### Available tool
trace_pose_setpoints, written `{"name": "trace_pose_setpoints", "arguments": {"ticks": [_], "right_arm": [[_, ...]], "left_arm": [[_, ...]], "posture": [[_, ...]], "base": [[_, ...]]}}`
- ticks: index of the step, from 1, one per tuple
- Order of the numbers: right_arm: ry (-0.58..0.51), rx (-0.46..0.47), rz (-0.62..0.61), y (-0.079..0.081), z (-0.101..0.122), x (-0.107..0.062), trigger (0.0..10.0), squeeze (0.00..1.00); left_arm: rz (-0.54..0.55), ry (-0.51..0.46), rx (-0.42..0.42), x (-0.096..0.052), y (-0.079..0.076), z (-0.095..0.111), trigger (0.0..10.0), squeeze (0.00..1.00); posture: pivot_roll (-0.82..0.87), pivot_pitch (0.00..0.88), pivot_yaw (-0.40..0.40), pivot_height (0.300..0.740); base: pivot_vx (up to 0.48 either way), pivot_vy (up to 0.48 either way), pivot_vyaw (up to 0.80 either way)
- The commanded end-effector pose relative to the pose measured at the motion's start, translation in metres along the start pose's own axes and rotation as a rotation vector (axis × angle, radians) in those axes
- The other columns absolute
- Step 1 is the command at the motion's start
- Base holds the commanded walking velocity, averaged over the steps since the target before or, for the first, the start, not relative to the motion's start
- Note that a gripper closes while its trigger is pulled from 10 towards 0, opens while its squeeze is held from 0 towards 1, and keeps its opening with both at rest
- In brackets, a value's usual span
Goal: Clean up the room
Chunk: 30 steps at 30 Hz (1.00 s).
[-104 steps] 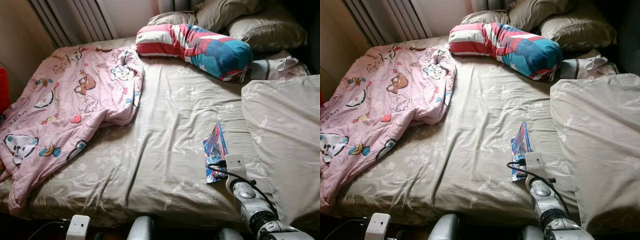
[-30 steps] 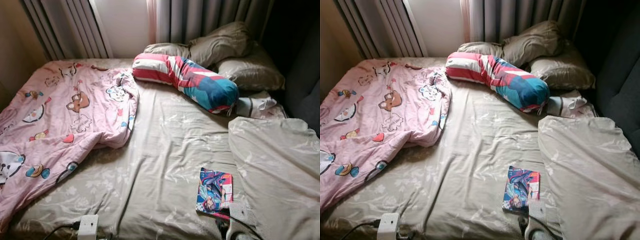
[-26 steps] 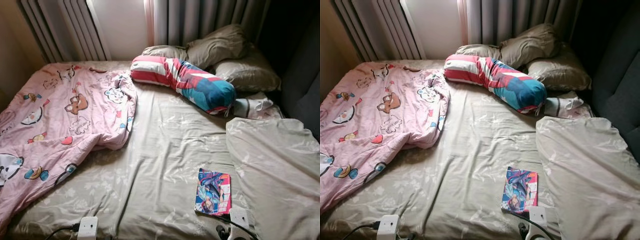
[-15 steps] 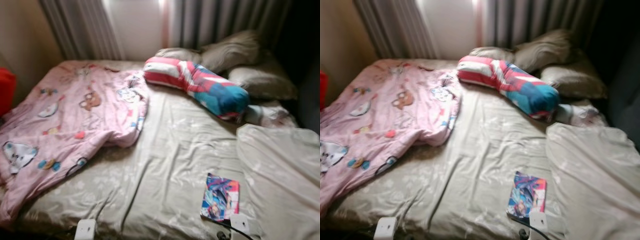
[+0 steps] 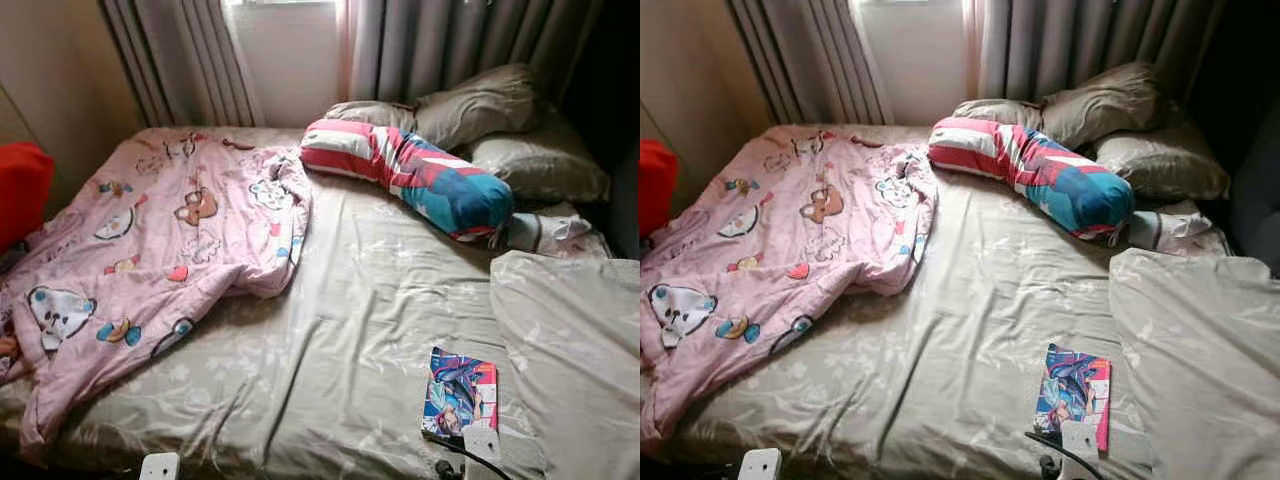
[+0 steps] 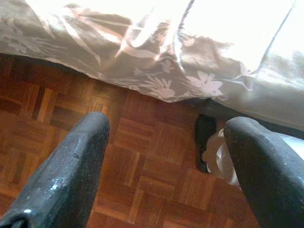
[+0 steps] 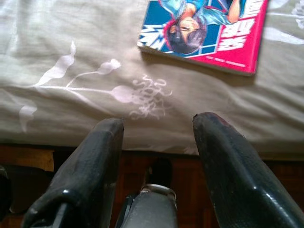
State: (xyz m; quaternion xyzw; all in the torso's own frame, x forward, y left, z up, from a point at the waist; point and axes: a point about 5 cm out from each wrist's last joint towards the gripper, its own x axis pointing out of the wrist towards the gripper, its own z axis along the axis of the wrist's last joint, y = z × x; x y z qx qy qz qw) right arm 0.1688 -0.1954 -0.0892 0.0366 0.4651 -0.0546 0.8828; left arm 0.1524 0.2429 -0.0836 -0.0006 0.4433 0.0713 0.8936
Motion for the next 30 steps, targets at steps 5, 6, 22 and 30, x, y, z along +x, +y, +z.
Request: {"name": "trace_pose_setpoints", "arguments": {"ticks": [5, 6, 22, 30], "right_arm": [[0.021, -0.003, -0.002, -0.003, -0.002, 0.0, 10.0, 0.0], [0.023, -0.01, -0.001, -0.005, -0.002, -0.001, 10.0, 0.0], [0.016, 0.009, -0.024, -0.02, -0.003, -0.003, 10.0, 0.0], [0.008, 0.004, -0.007, -0.006, 0.0, 0.0, 10.0, 0.0]], "left_arm": [[0.007, 0.009, -0.023, 0.001, 0.0, 0.002, 10.0, 0.0], [0.007, 0.008, -0.025, 0.001, -0.001, 0.002, 10.0, 0.0], [0.011, 0.002, -0.036, 0.001, 0.003, 0.005, 10.0, 0.0], [0.011, 0.0, -0.036, 0.002, 0.003, 0.006, 10.0, 0.0]], "posture": [[0.0, 0.0, 0.036, 0.74], [0.0, 0.0, 0.036, 0.74], [0.01, 0.0, 0.037, 0.74], [0.01, 0.0, 0.042, 0.74]], "base": [[0.0, 0.289, 0.0], [0.0, 0.3, 0.0], [0.0, 0.299, 0.18], [0.0, 0.3, 0.7]]}}
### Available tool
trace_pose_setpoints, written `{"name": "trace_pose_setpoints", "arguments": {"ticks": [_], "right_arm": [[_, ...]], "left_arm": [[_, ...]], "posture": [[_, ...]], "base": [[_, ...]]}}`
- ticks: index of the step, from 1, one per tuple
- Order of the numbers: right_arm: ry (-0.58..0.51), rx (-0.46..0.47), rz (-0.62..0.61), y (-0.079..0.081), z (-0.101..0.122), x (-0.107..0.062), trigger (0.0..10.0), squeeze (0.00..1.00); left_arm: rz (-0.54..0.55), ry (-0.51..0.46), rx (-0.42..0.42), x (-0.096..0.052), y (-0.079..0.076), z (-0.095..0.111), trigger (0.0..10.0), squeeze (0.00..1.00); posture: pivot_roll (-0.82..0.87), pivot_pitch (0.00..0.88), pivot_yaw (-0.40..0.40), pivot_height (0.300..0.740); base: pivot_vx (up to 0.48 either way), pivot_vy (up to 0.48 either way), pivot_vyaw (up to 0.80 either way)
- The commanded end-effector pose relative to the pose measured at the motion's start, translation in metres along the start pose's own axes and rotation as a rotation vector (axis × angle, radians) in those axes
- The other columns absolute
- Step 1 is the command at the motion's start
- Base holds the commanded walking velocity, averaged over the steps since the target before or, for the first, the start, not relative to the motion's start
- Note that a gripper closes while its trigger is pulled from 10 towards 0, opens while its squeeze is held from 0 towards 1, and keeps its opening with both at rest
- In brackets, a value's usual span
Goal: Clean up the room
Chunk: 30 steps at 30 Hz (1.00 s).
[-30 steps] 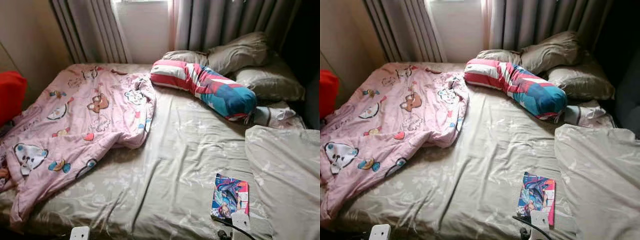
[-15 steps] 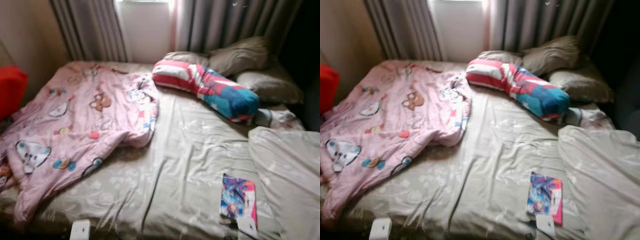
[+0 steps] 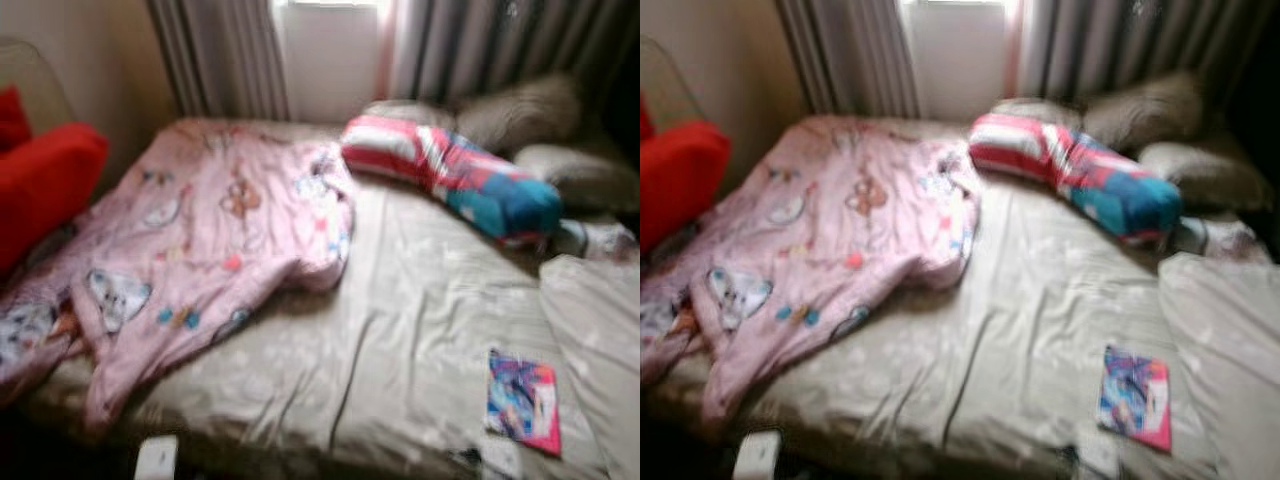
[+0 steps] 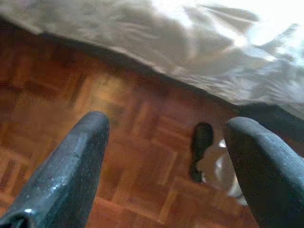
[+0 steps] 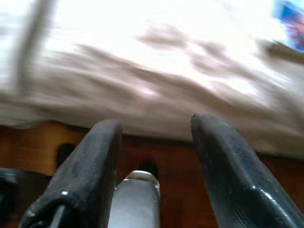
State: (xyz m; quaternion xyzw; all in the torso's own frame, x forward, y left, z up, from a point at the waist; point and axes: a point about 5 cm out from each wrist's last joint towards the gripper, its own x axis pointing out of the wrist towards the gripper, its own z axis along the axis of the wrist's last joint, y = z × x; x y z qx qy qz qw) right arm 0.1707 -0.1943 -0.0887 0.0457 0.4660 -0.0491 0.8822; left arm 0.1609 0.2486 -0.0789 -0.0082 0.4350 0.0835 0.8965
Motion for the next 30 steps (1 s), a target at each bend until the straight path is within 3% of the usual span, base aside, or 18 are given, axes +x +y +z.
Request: {"name": "trace_pose_setpoints", "arguments": {"ticks": [1, 8, 18, 30], "right_arm": [[0.004, -0.005, -0.023, -0.005, -0.002, -0.001, 10.0, 0.0], [0.008, 0.021, -0.032, -0.004, -0.003, -0.001, 10.0, 0.0], [0.012, 0.033, -0.035, -0.004, -0.004, -0.001, 10.0, 0.0], [0.007, 0.033, -0.039, -0.005, -0.002, -0.001, 10.0, 0.0]], "left_arm": [[-0.003, 0.016, -0.01, 0.0, -0.002, -0.004, 10.0, 0.0], [-0.002, 0.017, -0.009, -0.001, 0.0, -0.004, 10.0, 0.0], [0.018, 0.019, -0.011, -0.005, 0.018, -0.008, 10.0, 0.0], [-0.012, -0.004, 0.0, 0.003, -0.006, 0.008, 10.0, 0.0]], "posture": [[0.01, 0.0, 0.042, 0.74], [0.01, 0.0, 0.046, 0.74], [0.01, 0.0, 0.057, 0.74], [0.01, 0.0, 0.057, 0.74]], "base": [[0.0, 0.3, 0.8], [0.0, 0.299, 0.11], [0.0, 0.3, 0.0], [0.0, 0.298, 0.0]]}}
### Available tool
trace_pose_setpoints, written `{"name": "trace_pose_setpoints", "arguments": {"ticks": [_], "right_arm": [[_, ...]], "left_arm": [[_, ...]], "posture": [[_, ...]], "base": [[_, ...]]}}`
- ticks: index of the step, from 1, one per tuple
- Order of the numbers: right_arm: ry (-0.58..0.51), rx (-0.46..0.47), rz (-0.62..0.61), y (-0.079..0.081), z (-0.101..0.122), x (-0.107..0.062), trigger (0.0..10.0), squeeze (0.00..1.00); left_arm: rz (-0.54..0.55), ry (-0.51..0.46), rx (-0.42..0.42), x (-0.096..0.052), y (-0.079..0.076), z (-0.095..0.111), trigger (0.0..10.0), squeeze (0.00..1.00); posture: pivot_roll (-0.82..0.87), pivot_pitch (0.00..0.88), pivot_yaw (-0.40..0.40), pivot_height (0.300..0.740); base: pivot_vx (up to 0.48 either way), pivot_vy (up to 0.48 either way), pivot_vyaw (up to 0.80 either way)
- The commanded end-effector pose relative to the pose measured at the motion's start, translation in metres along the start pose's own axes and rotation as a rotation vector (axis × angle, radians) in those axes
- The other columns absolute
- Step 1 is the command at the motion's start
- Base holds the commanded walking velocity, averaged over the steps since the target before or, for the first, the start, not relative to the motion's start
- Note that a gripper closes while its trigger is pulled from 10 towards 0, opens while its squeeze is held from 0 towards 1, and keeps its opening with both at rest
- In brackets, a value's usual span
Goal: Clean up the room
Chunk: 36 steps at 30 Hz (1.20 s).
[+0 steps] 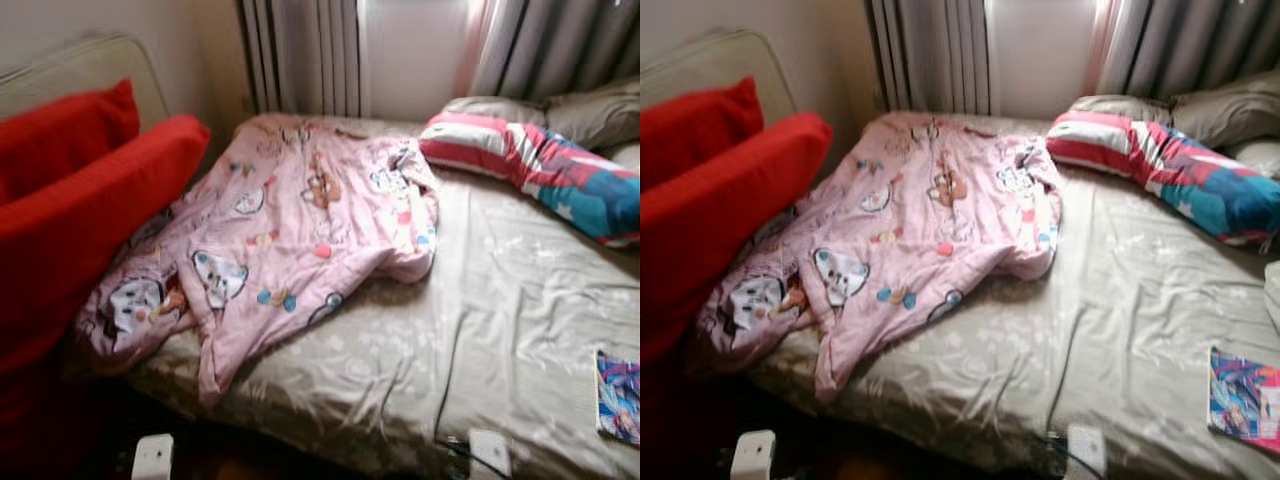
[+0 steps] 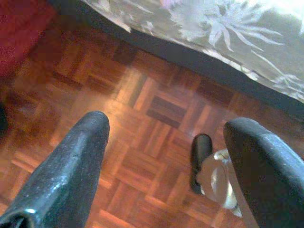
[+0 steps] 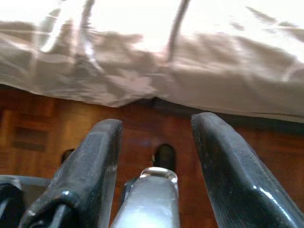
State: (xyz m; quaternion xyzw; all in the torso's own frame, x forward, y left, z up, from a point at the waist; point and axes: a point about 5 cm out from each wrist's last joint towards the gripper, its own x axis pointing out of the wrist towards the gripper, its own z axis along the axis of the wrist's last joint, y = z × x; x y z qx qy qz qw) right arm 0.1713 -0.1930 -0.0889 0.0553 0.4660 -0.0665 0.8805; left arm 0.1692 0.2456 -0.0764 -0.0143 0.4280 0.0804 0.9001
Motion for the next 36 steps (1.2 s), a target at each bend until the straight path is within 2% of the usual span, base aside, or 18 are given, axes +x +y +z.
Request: {"name": "trace_pose_setpoints", "arguments": {"ticks": [1, 4, 7, 10, 13, 19, 23, 36], "right_arm": [[0.006, -0.001, -0.017, -0.006, -0.002, -0.001, 10.0, 0.0], [0.004, -0.001, -0.016, -0.006, -0.002, -0.001, 10.0, 0.0], [0.0, -0.005, -0.012, -0.004, 0.0, 0.0, 10.0, 0.0], [-0.001, -0.007, -0.011, -0.004, 0.0, 0.0, 10.0, 0.0], [-0.002, -0.007, -0.01, -0.003, 0.0, 0.0, 10.0, 0.0], [0.005, -0.003, -0.015, -0.006, -0.003, -0.001, 10.0, 0.0], [0.006, -0.001, -0.017, -0.007, -0.003, -0.001, 10.0, 0.0], [-0.003, 0.0, -0.016, -0.006, 0.0, -0.001, 10.0, 0.0]], "left_arm": [[-0.001, 0.011, 0.009, 0.001, -0.002, 0.0, 10.0, 0.0], [0.004, 0.018, 0.007, -0.002, 0.003, -0.005, 10.0, 0.0], [0.018, 0.029, 0.003, -0.006, 0.015, -0.012, 10.0, 0.0], [0.021, 0.032, 0.003, -0.007, 0.017, -0.013, 10.0, 0.0], [0.02, 0.032, 0.003, -0.006, 0.016, -0.012, 10.0, 0.0], [0.0, 0.024, 0.009, -0.001, -0.001, -0.005, 10.0, 0.0], [0.0, 0.024, 0.01, 0.0, -0.002, -0.004, 10.0, 0.0], [0.023, 0.031, -0.002, -0.005, 0.015, -0.011, 10.0, 0.0]], "posture": [[0.01, 0.0, 0.057, 0.74], [0.01, 0.0, 0.055, 0.74], [0.01, 0.0, 0.055, 0.74], [0.01, 0.0, 0.056, 0.74], [0.01, 0.0, 0.056, 0.74], [0.01, 0.0, 0.058, 0.74], [0.01, 0.0, 0.058, 0.74], [0.01, 0.0, 0.055, 0.74]], "base": [[0.0, 0.3, 0.0], [0.0, 0.301, 0.0], [0.0, 0.304, 0.0], [0.0, 0.301, 0.0], [0.0, 0.3, 0.0], [0.0, 0.331, 0.0], [0.0, 0.48, 0.0], [0.0, 0.48, 0.0]]}}
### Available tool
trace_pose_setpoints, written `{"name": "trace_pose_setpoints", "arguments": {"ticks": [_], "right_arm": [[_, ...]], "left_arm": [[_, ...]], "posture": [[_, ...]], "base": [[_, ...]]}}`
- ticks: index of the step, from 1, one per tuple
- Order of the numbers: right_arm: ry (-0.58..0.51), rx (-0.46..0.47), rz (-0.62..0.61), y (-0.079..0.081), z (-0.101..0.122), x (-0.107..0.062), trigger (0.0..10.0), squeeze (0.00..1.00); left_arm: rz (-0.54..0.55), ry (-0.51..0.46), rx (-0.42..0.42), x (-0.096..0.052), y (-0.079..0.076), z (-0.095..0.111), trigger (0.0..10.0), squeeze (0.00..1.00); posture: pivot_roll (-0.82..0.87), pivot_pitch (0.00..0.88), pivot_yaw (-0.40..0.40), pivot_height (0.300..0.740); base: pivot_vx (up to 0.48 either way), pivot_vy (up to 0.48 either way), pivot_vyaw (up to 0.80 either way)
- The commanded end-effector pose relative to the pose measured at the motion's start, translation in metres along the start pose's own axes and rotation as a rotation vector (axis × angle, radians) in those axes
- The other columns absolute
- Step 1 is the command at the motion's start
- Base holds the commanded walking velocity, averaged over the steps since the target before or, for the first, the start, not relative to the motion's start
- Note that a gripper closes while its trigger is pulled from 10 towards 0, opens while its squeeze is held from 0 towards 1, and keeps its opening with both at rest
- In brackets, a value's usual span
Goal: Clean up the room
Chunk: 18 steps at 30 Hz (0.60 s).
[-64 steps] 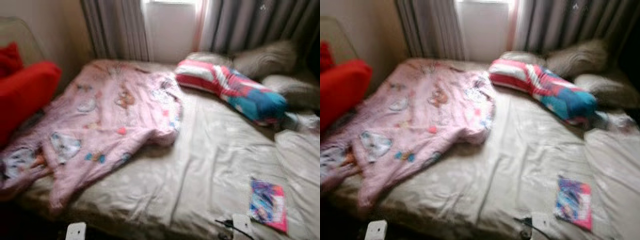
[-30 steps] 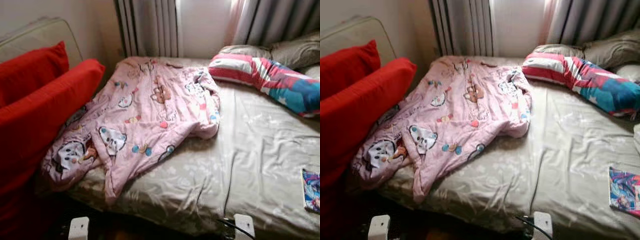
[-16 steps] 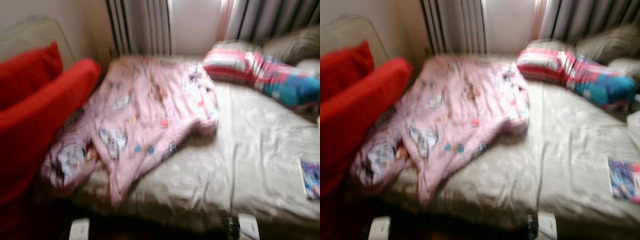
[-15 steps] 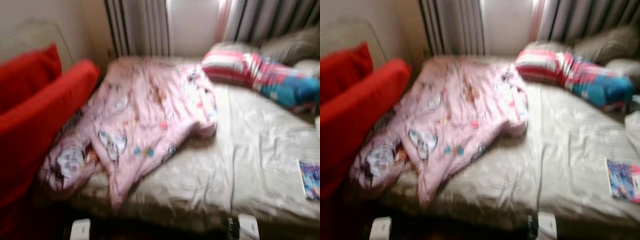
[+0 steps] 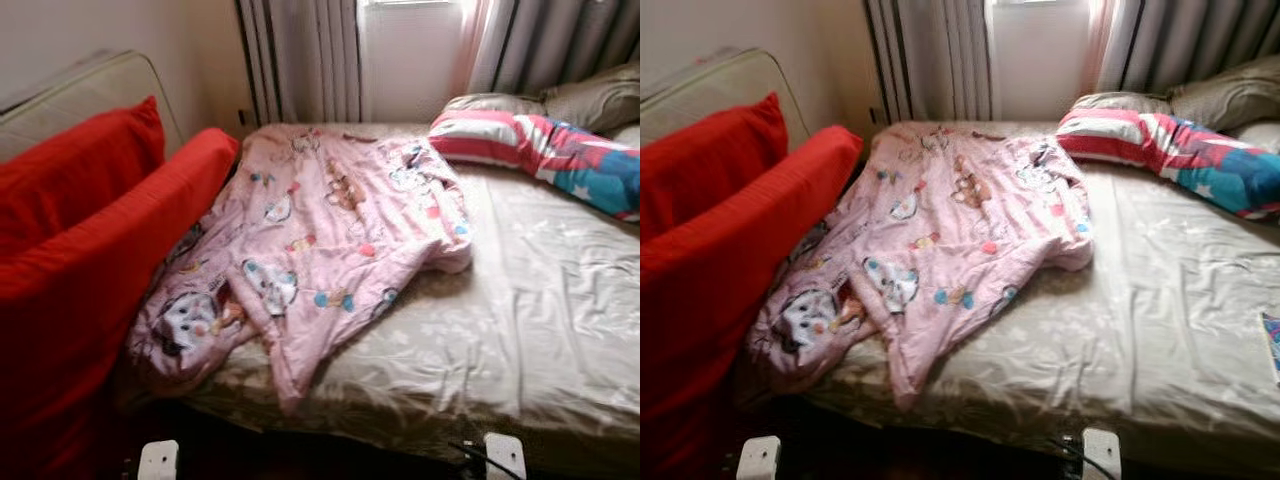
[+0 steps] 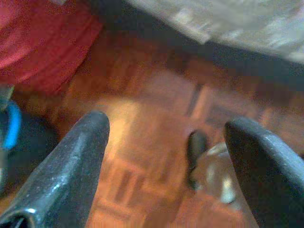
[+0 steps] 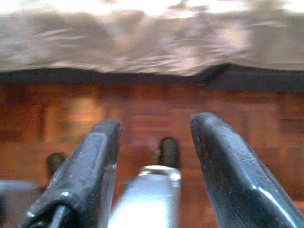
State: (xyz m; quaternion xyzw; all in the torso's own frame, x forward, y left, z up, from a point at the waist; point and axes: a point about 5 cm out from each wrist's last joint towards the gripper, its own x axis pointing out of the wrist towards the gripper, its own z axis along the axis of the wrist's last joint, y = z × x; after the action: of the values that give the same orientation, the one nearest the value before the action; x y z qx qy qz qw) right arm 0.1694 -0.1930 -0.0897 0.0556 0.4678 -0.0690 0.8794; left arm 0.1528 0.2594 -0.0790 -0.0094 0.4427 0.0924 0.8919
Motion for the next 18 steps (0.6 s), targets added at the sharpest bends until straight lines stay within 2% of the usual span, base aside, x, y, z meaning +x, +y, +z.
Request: {"name": "trace_pose_setpoints", "arguments": {"ticks": [1, 5, 11, 18], "right_arm": [[-0.007, -0.004, -0.011, -0.005, 0.002, 0.0, 10.0, 0.0], [-0.006, -0.006, -0.01, -0.005, 0.002, 0.0, 10.0, 0.0], [-0.005, -0.009, -0.011, -0.006, 0.002, 0.0, 10.0, 0.0], [-0.005, -0.011, -0.02, -0.014, 0.004, -0.001, 10.0, 0.0]], "left_arm": [[-0.004, -0.001, -0.004, 0.0, 0.0, 0.001, 10.0, 0.0], [-0.003, 0.0, -0.005, 0.0, 0.001, 0.001, 10.0, 0.0], [-0.015, -0.005, -0.003, 0.002, -0.008, 0.004, 10.0, 0.0], [-0.018, -0.006, -0.003, 0.003, -0.012, 0.005, 10.0, 0.0]], "posture": [[0.01, 0.0, 0.053, 0.74], [0.01, 0.0, 0.052, 0.74], [0.01, 0.0, 0.05, 0.74], [0.01, 0.0, 0.05, 0.74]], "base": [[0.0, 0.48, 0.0], [0.0, 0.48, 0.0], [0.0, 0.48, 0.0], [0.0, 0.461, 0.0]]}}
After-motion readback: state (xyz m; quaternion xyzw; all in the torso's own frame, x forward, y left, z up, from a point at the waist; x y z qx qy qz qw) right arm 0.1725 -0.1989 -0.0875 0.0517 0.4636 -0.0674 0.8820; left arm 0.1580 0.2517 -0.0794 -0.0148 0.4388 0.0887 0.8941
